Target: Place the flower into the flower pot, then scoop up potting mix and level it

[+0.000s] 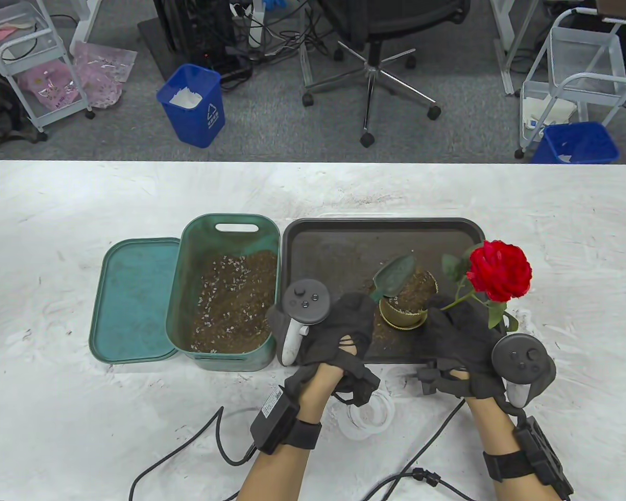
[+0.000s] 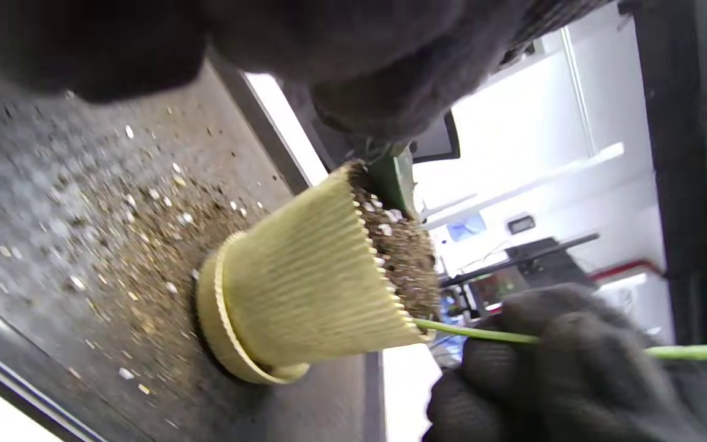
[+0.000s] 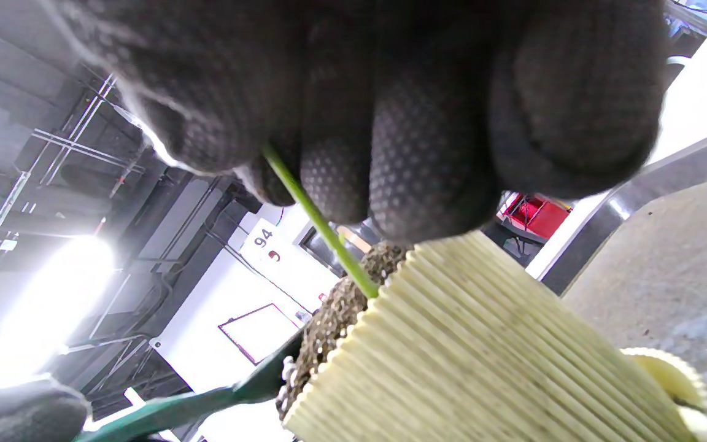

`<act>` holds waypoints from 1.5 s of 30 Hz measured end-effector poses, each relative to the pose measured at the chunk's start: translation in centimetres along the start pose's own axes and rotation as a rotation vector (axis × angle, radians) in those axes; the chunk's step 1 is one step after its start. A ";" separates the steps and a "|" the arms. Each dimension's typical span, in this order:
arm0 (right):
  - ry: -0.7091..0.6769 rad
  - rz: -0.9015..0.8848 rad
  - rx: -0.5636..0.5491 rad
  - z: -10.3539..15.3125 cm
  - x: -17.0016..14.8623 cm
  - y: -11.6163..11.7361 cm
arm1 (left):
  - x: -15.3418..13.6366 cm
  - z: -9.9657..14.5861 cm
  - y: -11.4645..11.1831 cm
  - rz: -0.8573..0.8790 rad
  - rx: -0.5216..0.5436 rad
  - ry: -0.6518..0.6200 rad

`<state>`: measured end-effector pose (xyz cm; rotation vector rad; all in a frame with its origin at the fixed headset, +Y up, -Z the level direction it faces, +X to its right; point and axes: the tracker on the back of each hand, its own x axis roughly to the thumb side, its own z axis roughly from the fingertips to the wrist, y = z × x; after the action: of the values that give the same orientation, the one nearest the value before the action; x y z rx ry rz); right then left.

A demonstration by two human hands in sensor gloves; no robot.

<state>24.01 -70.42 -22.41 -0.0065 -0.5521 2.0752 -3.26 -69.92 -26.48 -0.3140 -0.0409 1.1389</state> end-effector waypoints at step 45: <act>0.003 0.005 0.000 -0.1 -0.1 -0.1 | -0.4 0.6 -1.6 -0.167 0.084 -0.007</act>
<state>24.12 -70.40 -22.45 -0.0107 -0.5511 2.0793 -2.14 -70.79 -25.47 -0.2275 -0.0248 0.9737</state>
